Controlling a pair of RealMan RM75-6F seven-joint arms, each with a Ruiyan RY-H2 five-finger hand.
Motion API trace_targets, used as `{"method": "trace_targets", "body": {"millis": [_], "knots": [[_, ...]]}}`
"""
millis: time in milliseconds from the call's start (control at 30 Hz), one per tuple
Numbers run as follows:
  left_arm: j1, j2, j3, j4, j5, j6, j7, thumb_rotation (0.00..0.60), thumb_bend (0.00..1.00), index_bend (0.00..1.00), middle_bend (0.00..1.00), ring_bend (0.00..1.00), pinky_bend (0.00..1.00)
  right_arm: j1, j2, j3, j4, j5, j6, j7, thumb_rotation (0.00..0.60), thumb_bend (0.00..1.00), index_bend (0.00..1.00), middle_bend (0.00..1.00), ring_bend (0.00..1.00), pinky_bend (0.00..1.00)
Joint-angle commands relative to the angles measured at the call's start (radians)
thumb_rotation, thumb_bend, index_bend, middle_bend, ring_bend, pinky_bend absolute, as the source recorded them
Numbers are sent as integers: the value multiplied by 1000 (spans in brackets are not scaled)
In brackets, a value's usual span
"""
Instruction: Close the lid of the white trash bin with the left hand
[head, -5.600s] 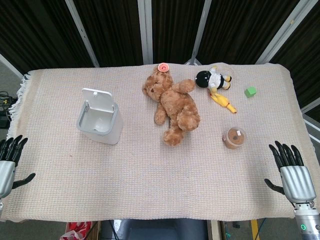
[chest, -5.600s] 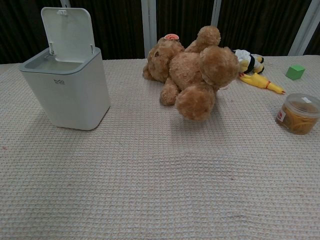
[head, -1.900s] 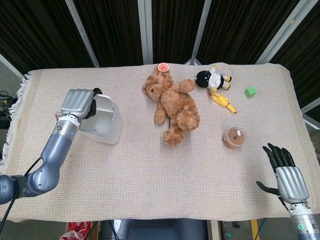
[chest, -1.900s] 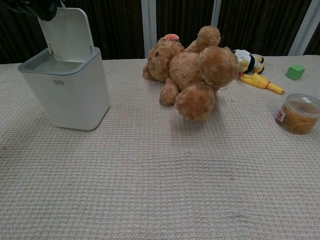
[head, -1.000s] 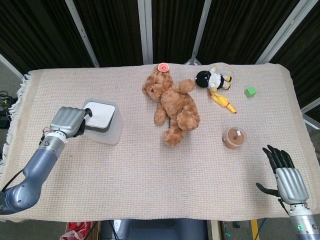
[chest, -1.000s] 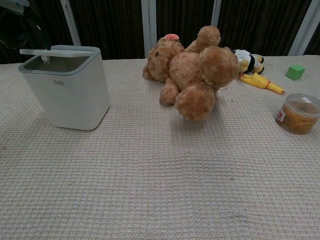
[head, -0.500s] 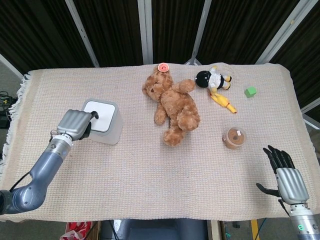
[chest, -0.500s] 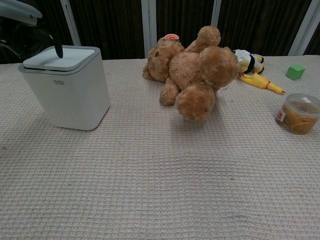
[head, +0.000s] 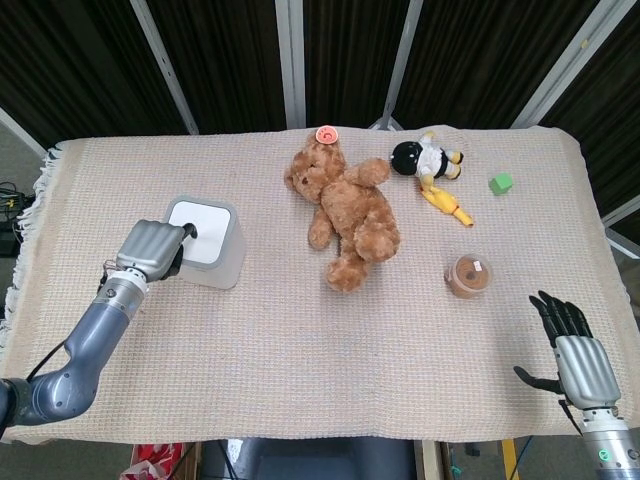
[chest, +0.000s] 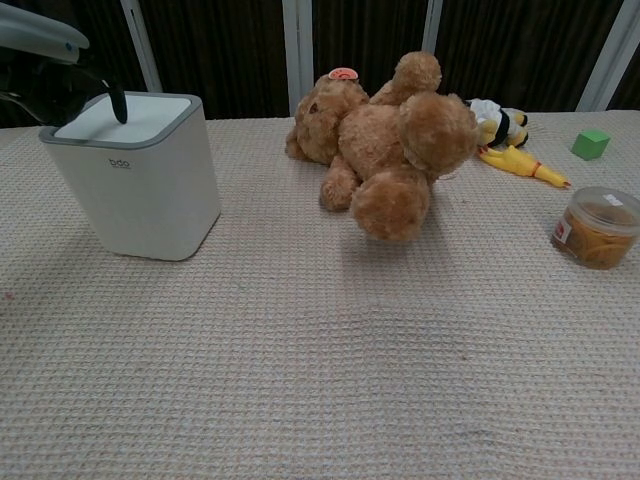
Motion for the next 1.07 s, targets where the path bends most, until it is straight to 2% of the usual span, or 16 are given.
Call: {"method": "trace_targets", "body": {"millis": [33, 133, 167, 233, 300, 367, 400, 467, 500, 567, 700, 900, 1067], "knots": [[6, 12, -16, -12, 21, 14, -24, 600, 813, 284, 973, 887, 876, 0, 0, 0, 0, 0, 0, 1, 600, 192, 0, 0, 0, 0], [17, 42, -47, -35, 50, 31, -66, 600, 743, 222, 952, 870, 872, 0, 0, -1, 1, -2, 0, -1, 600, 192, 0, 0, 0, 0], [21, 59, -57, -46, 61, 35, -80, 600, 684, 165, 914, 837, 860, 0, 0, -1, 1, -2, 0, -1, 600, 192, 0, 0, 0, 0], [33, 95, -73, -69, 88, 45, -105, 600, 563, 55, 775, 722, 802, -1, 1, -1, 2, -4, 1, -1, 600, 192, 0, 0, 0, 0], [48, 121, -77, -90, 111, 53, -123, 600, 434, 0, 476, 493, 629, -1, 1, -1, 2, -5, 3, -1, 600, 192, 0, 0, 0, 0], [94, 155, -67, -135, 167, 75, -159, 600, 345, 0, 237, 305, 462, -1, 1, 0, 7, -8, 6, -4, 600, 192, 0, 0, 0, 0], [134, 167, -53, -162, 219, 98, -188, 600, 295, 0, 140, 218, 389, -1, 1, 0, 10, -8, 7, -10, 600, 192, 0, 0, 0, 0], [252, 156, -1, -214, 335, 191, -261, 600, 224, 0, 42, 100, 305, -2, 4, -4, 15, -8, 3, -27, 600, 191, 0, 0, 0, 0], [317, 135, 30, -213, 434, 246, -297, 600, 188, 0, 11, 46, 263, -3, 5, -4, 14, -7, 4, -35, 600, 191, 0, 0, 0, 0], [411, 92, 82, -181, 583, 323, -350, 600, 147, 0, 0, 1, 188, -4, 6, -5, 13, -8, 8, -50, 600, 191, 0, 0, 0, 0], [600, -9, 192, -53, 865, 486, -456, 600, 111, 0, 0, 0, 85, -9, 7, -7, 13, -19, 21, -82, 600, 190, 0, 0, 0, 0], [782, -91, 286, 145, 1082, 656, -497, 600, 96, 0, 0, 0, 17, -11, -2, -6, 26, -30, 35, -124, 600, 191, 0, 0, 0, 0], [884, -142, 303, 297, 1159, 741, -570, 600, 95, 0, 0, 0, 16, -19, -6, -10, 32, -42, 54, -149, 600, 191, 0, 0, 0, 0]]}}
